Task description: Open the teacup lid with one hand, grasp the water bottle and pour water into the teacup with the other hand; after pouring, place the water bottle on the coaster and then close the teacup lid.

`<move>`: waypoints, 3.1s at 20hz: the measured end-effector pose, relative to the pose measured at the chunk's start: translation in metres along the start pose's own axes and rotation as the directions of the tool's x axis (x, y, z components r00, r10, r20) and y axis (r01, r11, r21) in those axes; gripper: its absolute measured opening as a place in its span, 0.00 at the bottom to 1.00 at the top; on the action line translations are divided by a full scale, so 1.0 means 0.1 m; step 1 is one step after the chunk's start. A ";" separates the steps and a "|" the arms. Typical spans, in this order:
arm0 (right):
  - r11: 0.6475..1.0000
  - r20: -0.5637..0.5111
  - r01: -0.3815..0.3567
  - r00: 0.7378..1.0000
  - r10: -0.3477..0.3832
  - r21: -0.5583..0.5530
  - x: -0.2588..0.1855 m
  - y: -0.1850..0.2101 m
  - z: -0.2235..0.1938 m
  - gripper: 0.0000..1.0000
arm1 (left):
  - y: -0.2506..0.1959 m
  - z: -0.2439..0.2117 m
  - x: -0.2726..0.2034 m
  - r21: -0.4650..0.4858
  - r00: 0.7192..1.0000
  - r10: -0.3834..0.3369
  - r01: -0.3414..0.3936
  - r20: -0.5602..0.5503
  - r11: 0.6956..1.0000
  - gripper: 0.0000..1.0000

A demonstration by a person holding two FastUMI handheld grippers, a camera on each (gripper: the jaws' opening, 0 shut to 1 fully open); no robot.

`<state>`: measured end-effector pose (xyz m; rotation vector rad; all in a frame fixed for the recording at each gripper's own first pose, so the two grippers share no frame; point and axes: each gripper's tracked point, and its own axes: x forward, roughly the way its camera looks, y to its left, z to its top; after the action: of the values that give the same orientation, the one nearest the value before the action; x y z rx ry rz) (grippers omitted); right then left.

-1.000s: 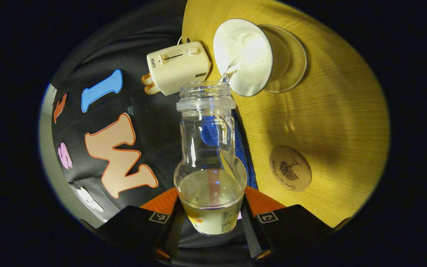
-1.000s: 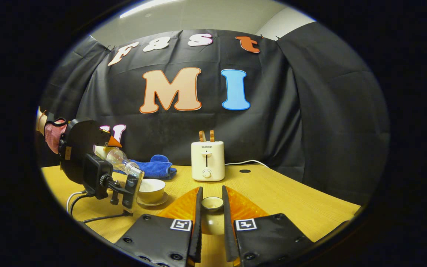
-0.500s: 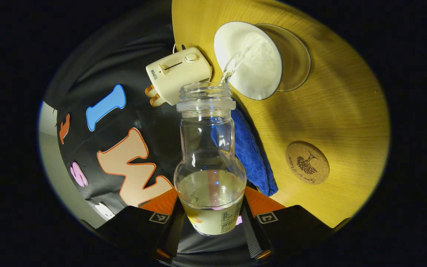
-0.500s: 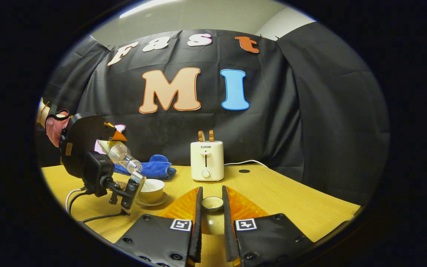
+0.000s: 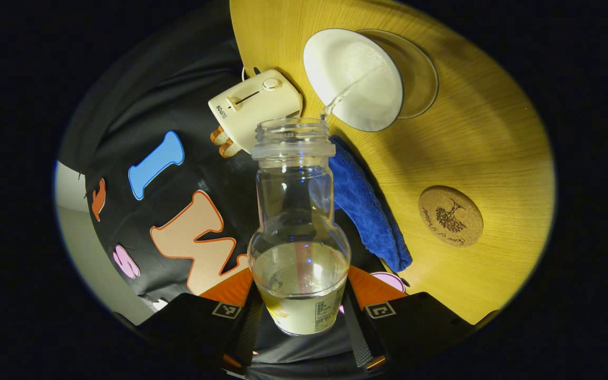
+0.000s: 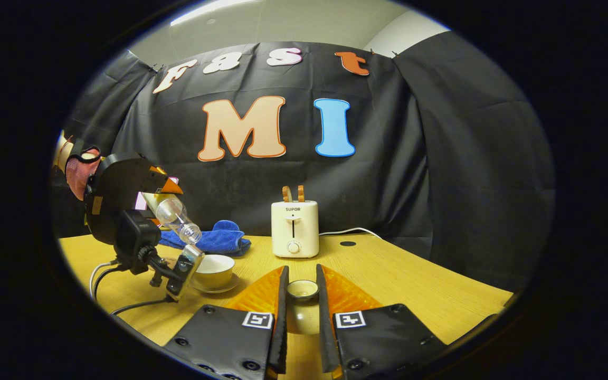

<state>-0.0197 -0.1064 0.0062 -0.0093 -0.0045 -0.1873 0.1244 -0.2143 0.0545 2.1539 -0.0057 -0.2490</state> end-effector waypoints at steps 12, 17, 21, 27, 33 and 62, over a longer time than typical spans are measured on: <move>1.000 0.000 0.001 1.000 -0.001 0.000 0.00 0.01 0.00 0.29 | -0.53 0.26 -0.06 -0.662 0.974 -0.131 0.221 0.183 0.716 0.67; 1.000 0.000 0.002 1.000 -0.002 0.000 0.00 0.00 0.00 0.29 | -0.55 0.24 -0.14 -0.939 0.959 -0.074 0.282 0.273 0.195 0.69; 1.000 0.000 0.008 1.000 -0.008 -0.001 0.00 -0.01 0.00 0.29 | -0.41 0.18 0.00 -0.935 0.951 0.024 0.308 0.309 -0.176 0.68; 1.000 0.000 0.007 1.000 -0.007 -0.001 0.00 -0.01 0.00 0.29 | -0.69 0.23 0.10 -0.858 0.935 0.052 0.342 0.350 -0.384 0.68; 1.000 0.000 0.012 1.000 -0.012 -0.001 0.00 -0.02 0.00 0.29 | -0.81 0.19 0.23 -0.824 0.945 0.073 0.316 0.320 -0.471 0.68; 1.000 -0.001 0.021 1.000 -0.021 -0.002 0.00 -0.05 0.02 0.29 | -0.96 0.04 0.06 -0.820 0.950 0.130 0.312 0.285 -0.481 0.96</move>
<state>-0.0209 -0.1108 0.0079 -0.0112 -0.0034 -0.2086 0.1213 -0.1642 -0.0276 0.0403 0.2150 -0.4209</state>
